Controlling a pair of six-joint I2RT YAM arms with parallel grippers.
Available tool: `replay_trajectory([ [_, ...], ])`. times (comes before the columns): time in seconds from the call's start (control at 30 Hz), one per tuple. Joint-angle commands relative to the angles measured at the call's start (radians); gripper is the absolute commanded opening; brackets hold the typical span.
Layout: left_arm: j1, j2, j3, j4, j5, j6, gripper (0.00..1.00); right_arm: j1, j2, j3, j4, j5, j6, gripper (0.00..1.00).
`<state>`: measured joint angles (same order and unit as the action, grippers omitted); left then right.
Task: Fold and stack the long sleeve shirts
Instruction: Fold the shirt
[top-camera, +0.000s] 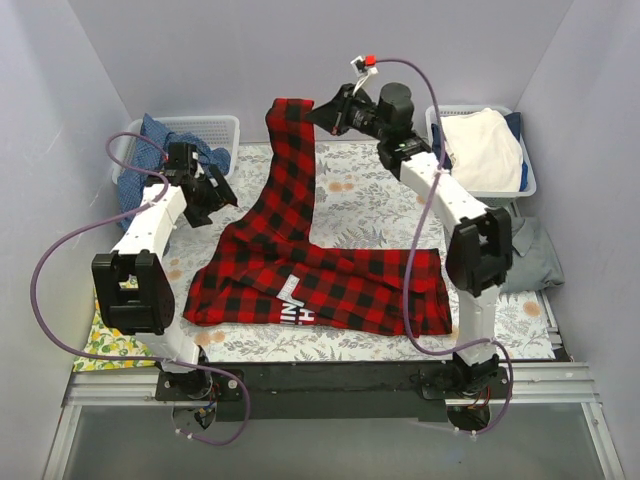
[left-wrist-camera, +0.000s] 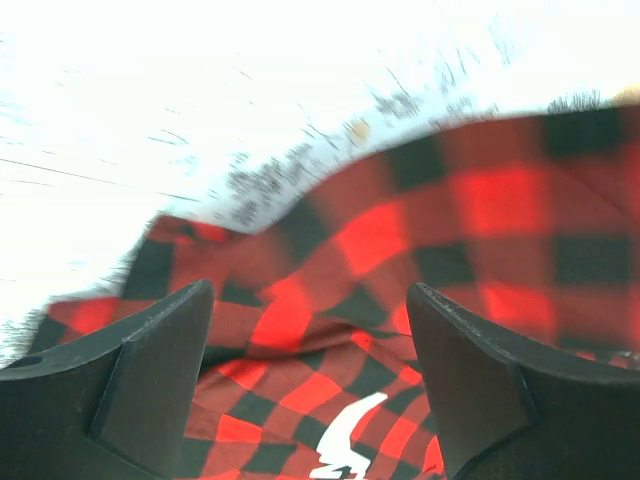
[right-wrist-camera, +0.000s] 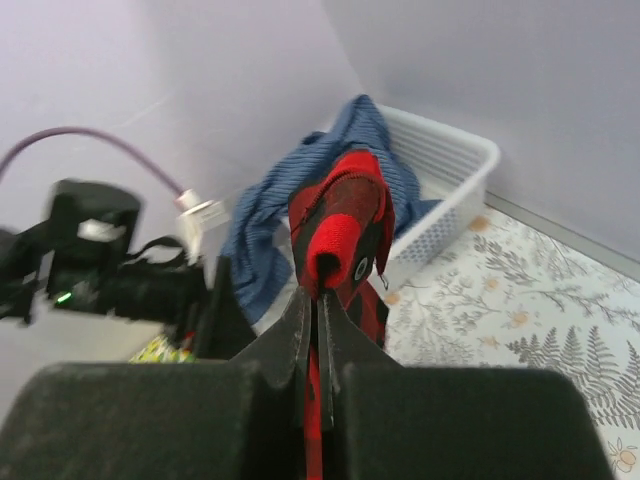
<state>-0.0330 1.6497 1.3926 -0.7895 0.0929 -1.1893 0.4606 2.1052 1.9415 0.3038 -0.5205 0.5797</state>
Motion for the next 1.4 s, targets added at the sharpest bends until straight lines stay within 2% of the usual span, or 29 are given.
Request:
replay_trajectory([
  [0.0,0.027,0.001,0.06,0.021,-0.007,-0.018,0.78,0.015,-0.204,-0.168,0.002,-0.169,-0.064,0.01],
  [0.07,0.031,0.015,0.086,0.027,0.002,-0.023,0.78,0.036,-0.29,-0.223,-0.041,-0.223,-0.127,0.01],
  [0.27,0.031,0.071,0.109,0.049,0.016,-0.039,0.78,0.127,-0.457,-0.349,-0.343,-0.346,-0.365,0.01],
  [0.3,0.062,0.084,0.117,0.038,0.005,-0.039,0.78,0.145,-0.48,-0.363,-0.412,-0.322,-0.404,0.01],
  [0.43,0.074,0.113,0.132,0.041,0.001,-0.035,0.78,0.243,-0.585,-0.424,-0.512,-0.282,-0.521,0.01],
  [0.53,0.074,0.145,0.154,0.041,0.034,-0.035,0.78,0.318,-0.658,-0.437,-0.564,-0.25,-0.558,0.01],
  [0.77,0.074,0.159,0.164,0.058,0.163,0.002,0.76,0.49,-0.698,-0.366,-0.699,-0.188,-0.577,0.01],
  [0.87,0.07,0.139,0.137,0.082,0.24,0.008,0.75,0.562,-0.694,-0.331,-0.736,-0.141,-0.61,0.01],
  [1.0,0.047,0.072,0.063,0.105,0.269,0.031,0.75,0.639,-0.689,-0.338,-0.738,-0.095,-0.609,0.01],
  [1.2,0.005,-0.109,-0.125,0.125,0.321,0.033,0.76,0.67,-0.691,-0.357,-0.738,-0.062,-0.598,0.01],
  [1.37,-0.044,-0.198,-0.228,0.09,0.373,0.074,0.76,0.67,-0.728,-0.486,-0.746,-0.067,-0.601,0.01],
])
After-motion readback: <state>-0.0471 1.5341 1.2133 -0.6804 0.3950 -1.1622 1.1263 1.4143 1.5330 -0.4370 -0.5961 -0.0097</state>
